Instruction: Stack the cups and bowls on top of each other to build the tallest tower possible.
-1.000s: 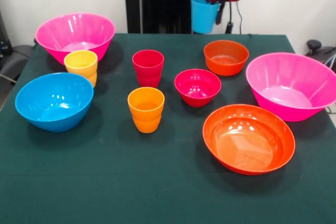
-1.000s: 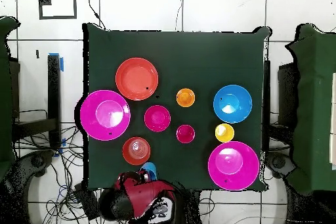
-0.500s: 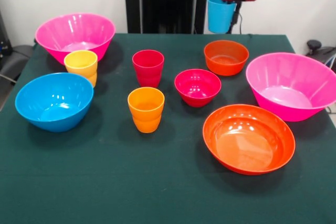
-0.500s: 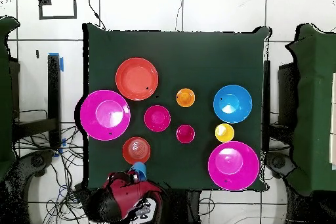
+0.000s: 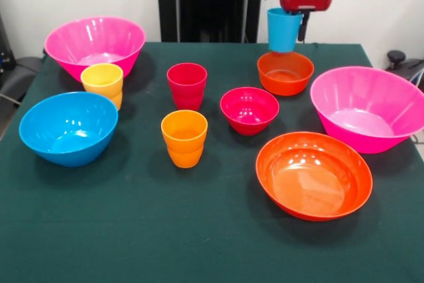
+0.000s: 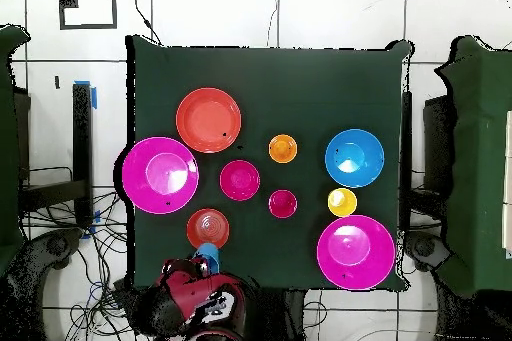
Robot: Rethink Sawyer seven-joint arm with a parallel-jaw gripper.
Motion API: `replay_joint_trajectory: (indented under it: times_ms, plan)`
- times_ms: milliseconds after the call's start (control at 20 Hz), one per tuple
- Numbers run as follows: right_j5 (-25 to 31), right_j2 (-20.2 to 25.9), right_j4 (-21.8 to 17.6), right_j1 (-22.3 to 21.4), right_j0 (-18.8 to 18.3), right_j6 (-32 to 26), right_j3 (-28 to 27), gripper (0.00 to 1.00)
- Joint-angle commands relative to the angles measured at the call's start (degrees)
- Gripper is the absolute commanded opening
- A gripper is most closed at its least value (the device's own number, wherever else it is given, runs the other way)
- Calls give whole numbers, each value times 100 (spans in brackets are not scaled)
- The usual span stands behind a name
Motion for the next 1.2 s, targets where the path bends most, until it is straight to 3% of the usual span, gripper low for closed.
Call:
replay_joint_trajectory:
  times_ms: [50, 450, 950, 1200]
  plan:
    - [-489, 617, 93, 848, -165, 905, -787, 0]
    - [-602, 709, 71, 1086, -279, 846, -988, 0]
    - [-1021, 786, 108, 1796, -284, 896, -1487, 0]
    - [-429, 919, 130, 1300, -357, 805, -1301, 0]
